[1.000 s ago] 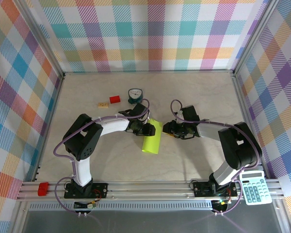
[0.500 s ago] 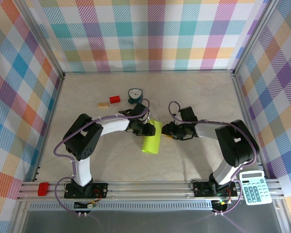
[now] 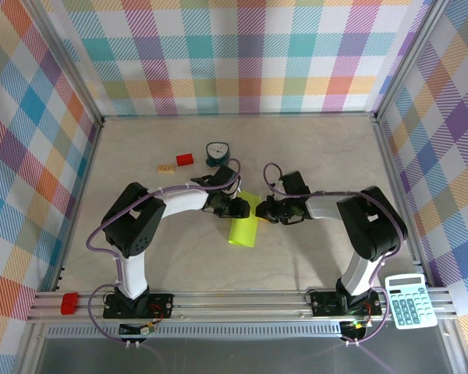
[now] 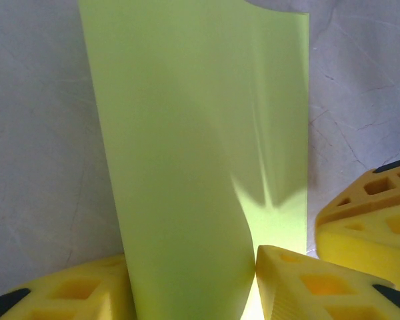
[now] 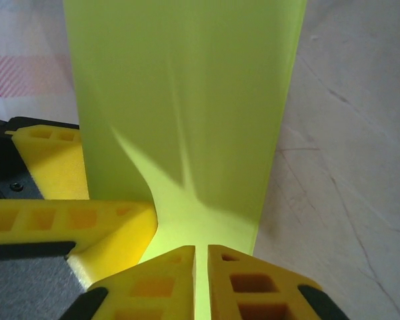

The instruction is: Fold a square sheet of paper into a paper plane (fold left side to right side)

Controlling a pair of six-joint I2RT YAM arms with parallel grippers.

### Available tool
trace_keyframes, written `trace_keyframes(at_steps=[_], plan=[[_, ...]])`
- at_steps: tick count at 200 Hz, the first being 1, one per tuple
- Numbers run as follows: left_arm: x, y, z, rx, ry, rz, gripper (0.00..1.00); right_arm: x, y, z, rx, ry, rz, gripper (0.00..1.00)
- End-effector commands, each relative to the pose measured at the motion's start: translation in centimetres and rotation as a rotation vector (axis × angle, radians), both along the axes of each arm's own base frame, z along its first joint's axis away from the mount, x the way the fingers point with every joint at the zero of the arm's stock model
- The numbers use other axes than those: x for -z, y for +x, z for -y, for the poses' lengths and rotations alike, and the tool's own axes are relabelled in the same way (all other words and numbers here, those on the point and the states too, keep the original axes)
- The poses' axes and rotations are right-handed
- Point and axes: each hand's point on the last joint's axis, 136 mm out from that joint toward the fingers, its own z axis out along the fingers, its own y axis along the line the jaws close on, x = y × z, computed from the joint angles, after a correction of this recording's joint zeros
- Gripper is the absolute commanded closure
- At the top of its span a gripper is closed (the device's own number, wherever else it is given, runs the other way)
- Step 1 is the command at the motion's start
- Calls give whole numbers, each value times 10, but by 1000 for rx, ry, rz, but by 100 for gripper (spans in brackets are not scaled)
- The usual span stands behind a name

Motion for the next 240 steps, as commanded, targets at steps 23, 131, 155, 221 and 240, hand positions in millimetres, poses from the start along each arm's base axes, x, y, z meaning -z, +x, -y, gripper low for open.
trace_keyframes(at_steps=[23, 131, 155, 221, 240], plan=[[58, -24, -31, -4, 183, -94, 51, 8, 2, -10, -17, 1, -18, 90], [-1, 0, -36, -57, 138, 29, 45, 53, -22, 17, -9, -217, -141, 97], [-31, 9, -39, -72, 108, 81, 42, 59, -24, 22, -13, -265, -154, 99], [-73, 3, -27, -32, -101, 124, 65, 63, -26, 28, -14, -307, -157, 99], [-70, 0, -11, 13, -178, 100, 79, 63, -26, 28, -17, -308, -156, 100]])
